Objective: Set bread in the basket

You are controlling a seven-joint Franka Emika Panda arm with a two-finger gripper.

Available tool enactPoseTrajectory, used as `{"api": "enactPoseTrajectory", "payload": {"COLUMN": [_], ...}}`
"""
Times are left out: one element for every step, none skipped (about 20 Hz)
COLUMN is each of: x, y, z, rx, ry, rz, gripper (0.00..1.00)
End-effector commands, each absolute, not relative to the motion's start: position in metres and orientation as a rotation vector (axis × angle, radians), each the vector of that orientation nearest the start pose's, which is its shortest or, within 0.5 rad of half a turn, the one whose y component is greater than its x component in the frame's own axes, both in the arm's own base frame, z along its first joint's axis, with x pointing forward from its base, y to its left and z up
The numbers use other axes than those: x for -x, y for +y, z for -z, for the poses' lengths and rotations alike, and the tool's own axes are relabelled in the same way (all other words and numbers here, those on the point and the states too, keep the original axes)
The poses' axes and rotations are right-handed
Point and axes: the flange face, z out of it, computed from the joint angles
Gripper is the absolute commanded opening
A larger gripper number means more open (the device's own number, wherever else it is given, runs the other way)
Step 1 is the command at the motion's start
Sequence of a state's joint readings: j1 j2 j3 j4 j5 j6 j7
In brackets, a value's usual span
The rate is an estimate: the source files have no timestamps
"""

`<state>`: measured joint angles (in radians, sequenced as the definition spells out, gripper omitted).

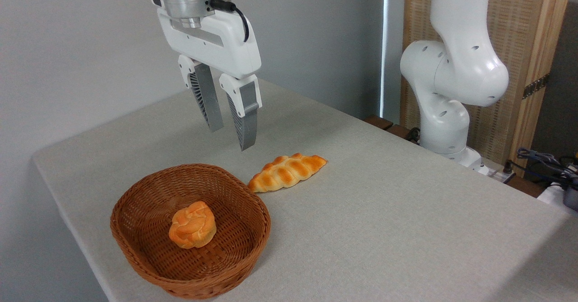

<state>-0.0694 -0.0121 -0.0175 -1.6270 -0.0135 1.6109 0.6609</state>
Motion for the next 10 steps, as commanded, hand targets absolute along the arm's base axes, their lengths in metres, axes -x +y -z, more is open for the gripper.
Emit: {"api": "enactPoseTrajectory", "payload": {"x": [-0.551, -0.551, -0.551, -0.552, -0.551, -0.552, -0.554, -0.554, -0.554, -0.551], "y": [-0.051, -0.051, -0.052, -0.054, -0.058, -0.062, -0.067, -0.072, -0.076, -0.080], "z": [-0.606, -0.606, -0.606, -0.603, -0.601, -0.602, -0.603, -0.602, -0.598, -0.593], "rx": [2.943, 2.942, 2.941, 2.940, 2.936, 2.944, 2.966, 2.993, 3.003, 3.002], "ry": [1.155, 1.157, 1.160, 1.164, 1.175, 1.182, 1.195, 1.206, 1.215, 1.225], "rz": [-0.033, -0.031, -0.029, -0.028, -0.026, -0.004, 0.038, 0.067, 0.073, 0.063], "gripper": [1.00, 1.00, 1.00, 1.00, 1.00, 1.00, 1.00, 1.00, 1.00, 1.00]}}
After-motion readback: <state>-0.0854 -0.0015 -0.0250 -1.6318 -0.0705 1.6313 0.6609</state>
